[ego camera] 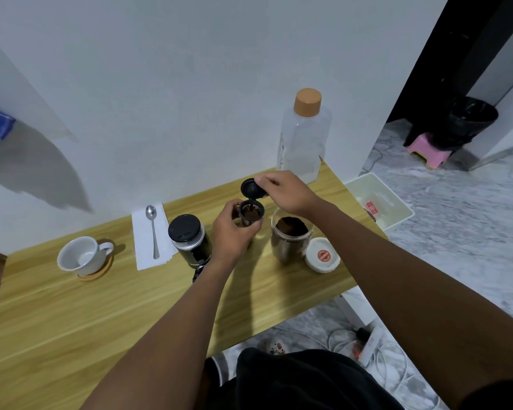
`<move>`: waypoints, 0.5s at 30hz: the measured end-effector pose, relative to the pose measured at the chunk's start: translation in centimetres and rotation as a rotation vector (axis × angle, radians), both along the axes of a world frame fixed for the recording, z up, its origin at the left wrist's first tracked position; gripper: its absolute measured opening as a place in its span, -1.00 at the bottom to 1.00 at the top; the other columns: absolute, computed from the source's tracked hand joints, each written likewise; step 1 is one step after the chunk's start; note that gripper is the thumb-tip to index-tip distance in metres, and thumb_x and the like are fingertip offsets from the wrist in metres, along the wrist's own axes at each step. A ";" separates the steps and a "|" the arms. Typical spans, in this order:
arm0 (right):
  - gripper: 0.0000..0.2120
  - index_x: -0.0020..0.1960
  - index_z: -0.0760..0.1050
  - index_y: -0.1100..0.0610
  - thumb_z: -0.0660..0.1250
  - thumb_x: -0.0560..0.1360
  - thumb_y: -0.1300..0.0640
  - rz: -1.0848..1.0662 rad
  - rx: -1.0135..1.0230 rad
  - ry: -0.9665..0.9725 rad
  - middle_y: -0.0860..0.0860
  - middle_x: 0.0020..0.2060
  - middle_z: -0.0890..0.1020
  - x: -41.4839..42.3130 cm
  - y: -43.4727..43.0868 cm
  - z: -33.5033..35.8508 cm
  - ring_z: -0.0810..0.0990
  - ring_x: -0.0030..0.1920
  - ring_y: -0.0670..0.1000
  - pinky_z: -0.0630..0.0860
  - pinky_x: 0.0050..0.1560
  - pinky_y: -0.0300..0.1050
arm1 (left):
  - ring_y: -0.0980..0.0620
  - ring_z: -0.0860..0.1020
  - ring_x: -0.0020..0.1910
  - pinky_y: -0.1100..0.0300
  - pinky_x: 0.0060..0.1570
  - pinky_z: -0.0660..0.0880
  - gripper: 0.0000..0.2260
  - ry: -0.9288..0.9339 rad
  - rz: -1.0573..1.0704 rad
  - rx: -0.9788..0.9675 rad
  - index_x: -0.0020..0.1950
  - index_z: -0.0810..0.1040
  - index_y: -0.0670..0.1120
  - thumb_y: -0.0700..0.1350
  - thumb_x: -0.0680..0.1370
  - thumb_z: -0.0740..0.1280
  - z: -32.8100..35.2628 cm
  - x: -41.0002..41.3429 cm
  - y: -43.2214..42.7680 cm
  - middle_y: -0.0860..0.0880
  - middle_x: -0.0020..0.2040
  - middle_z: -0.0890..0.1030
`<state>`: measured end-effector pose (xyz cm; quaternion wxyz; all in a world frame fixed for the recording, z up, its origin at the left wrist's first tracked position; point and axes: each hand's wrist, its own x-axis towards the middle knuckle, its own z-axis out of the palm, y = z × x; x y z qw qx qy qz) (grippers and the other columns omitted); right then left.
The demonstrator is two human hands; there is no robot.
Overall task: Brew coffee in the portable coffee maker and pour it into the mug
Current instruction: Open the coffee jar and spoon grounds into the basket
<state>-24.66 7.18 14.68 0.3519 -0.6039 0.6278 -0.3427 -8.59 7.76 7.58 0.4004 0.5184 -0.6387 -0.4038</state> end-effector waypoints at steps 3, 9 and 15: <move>-0.76 0.09 0.69 0.13 0.30 0.61 0.04 0.032 -0.013 -0.052 -0.02 -0.03 0.73 0.4 0.2 -0.5 0.66 0.04 -0.05 0.55 0.17 -0.01 | 0.42 0.54 -0.16 0.50 -0.13 0.43 -0.63 0.051 0.038 0.019 0.14 0.59 -0.12 -0.23 0.39 0.59 0.3 0.5 -0.3 0.14 -0.09 0.63; -0.84 0.08 0.71 0.08 0.40 0.56 0.08 0.183 -0.062 0.086 -0.02 0.14 0.68 1.0 0.8 -1.7 0.57 0.18 -0.12 0.43 0.18 -0.30 | 0.41 0.52 -0.24 0.50 -0.15 0.43 -0.68 0.132 0.049 0.044 0.14 0.64 -0.15 -0.25 0.41 0.57 0.7 1.2 -0.6 0.07 -0.12 0.65; -0.83 0.10 0.71 0.05 0.40 0.56 0.07 0.182 -0.063 0.110 -0.01 0.19 0.64 1.3 0.7 -2.0 0.54 0.22 -0.10 0.39 0.20 -0.30 | 0.41 0.55 -0.18 0.51 -0.11 0.43 -0.76 0.156 -0.003 0.033 0.09 0.65 -0.03 -0.23 0.47 0.53 1.4 1.6 -0.3 0.15 -0.09 0.66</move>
